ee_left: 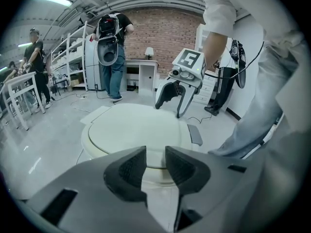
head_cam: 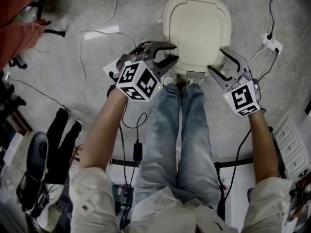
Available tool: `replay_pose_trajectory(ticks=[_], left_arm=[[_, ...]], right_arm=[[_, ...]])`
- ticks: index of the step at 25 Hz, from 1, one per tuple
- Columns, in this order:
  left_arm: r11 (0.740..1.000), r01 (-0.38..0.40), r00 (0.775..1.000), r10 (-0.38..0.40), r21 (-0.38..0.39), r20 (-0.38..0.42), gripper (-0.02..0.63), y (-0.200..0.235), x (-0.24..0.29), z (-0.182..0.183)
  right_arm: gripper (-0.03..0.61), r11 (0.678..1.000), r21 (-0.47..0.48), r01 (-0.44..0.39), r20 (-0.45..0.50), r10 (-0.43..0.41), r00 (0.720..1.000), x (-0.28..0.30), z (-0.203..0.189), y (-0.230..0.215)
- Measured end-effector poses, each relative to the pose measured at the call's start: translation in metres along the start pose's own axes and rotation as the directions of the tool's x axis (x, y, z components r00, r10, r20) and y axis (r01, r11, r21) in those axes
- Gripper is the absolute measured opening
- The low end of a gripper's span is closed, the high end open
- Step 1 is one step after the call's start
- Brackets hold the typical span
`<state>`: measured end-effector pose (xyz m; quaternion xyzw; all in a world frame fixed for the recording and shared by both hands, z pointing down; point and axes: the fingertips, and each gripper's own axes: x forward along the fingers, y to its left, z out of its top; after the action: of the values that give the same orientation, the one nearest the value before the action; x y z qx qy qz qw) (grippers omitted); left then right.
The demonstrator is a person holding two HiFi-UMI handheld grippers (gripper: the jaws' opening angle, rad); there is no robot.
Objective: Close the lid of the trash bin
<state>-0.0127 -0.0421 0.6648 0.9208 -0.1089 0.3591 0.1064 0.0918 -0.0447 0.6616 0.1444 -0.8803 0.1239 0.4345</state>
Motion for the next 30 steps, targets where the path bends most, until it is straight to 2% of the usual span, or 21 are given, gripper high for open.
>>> replay_pose_trajectory(ticks=[14, 15, 17, 20, 23, 26, 30], left_arm=[[0.999, -0.050, 0.999, 0.050, -0.005, 0.017, 0.107, 0.000, -0.001, 0.002], [0.998, -0.061, 0.998, 0.061, -0.004, 0.022, 0.076, 0.000, -0.001, 0.003], [0.997, -0.082, 0.996, 0.082, -0.004, 0.034, 0.066, 0.000, -0.001, 0.006], [0.993, -0.113, 0.991, 0.115, -0.025, 0.069, 0.055, 0.002, -0.006, 0.015], [0.985, -0.159, 0.980, 0.165, -0.060, 0.110, 0.044, 0.003, -0.018, 0.028], [0.973, -0.207, 0.965, 0.221, -0.104, 0.142, 0.037, 0.004, -0.034, 0.045], [0.945, -0.277, 0.932, 0.308, -0.173, 0.191, 0.034, 0.004, -0.065, 0.082]], right_arm=[[0.271, 1.000, 0.008, 0.012, 0.010, -0.012, 1.000, -0.001, 0.000, 0.005], [0.257, 1.000, 0.014, 0.017, 0.019, -0.018, 1.000, -0.002, 0.001, 0.005], [0.176, 0.999, 0.032, 0.043, 0.048, -0.045, 0.998, -0.006, 0.006, 0.004], [0.088, 0.994, 0.066, 0.085, 0.092, -0.090, 0.992, -0.012, 0.017, 0.003], [0.022, 0.982, 0.126, 0.138, 0.129, -0.154, 0.980, -0.025, 0.030, 0.000], [0.018, 0.962, 0.195, 0.193, 0.176, -0.228, 0.958, -0.049, 0.049, -0.007], [0.018, 0.916, 0.304, 0.262, 0.238, -0.340, 0.910, -0.098, 0.077, -0.019]])
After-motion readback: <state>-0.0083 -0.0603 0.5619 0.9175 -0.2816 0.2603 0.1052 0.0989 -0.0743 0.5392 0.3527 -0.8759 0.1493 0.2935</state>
